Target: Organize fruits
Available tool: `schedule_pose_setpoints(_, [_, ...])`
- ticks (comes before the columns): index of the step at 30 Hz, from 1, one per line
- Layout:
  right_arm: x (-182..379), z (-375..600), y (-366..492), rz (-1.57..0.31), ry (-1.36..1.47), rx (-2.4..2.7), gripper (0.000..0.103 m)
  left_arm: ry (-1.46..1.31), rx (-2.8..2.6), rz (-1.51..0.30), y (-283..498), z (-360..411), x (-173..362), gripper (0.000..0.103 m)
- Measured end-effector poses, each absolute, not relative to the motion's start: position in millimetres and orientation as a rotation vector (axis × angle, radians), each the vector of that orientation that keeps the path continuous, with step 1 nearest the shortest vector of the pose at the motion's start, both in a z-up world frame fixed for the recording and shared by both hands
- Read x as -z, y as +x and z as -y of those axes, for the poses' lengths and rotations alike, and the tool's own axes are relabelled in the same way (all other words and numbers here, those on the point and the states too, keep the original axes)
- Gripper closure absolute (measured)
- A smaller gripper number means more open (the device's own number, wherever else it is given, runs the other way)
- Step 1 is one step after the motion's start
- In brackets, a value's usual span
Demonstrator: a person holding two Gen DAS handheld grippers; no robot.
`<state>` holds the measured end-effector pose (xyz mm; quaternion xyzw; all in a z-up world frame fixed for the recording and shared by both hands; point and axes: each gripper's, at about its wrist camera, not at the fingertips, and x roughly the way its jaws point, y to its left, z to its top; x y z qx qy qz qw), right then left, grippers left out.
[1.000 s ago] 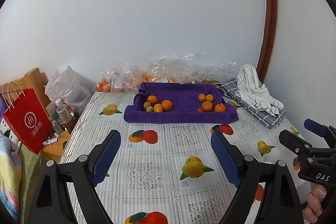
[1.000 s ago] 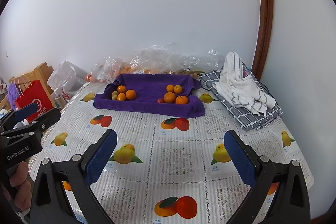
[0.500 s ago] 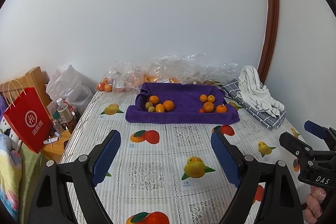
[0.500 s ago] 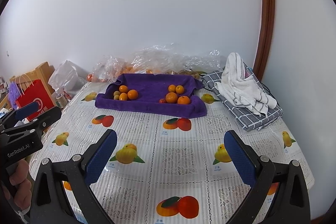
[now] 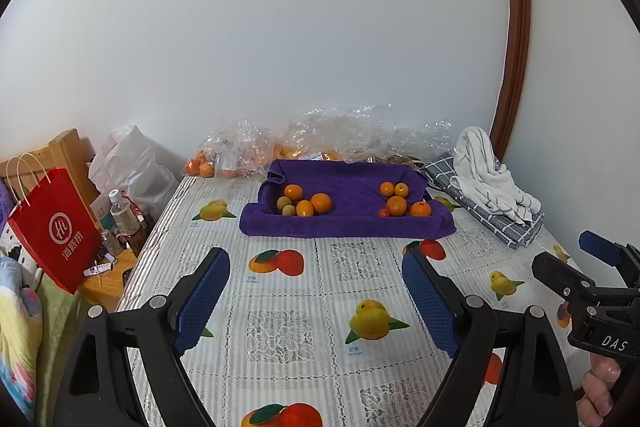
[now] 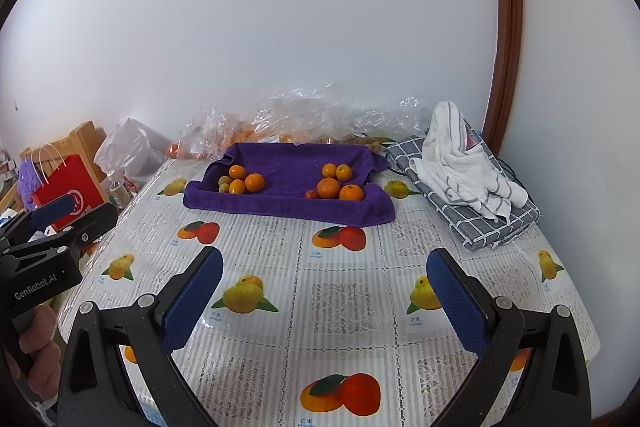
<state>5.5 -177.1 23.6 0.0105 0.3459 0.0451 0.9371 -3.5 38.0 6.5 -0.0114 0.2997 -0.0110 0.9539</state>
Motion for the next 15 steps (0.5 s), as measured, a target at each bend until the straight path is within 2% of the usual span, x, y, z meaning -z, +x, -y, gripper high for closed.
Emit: schedule_pose_setpoints(15, [-22.6,178.5,6.2,-0.711,0.021,-0.086,0.002,-0.032,0.010,-0.620,-1.5,-39.4,-3.5,0.015])
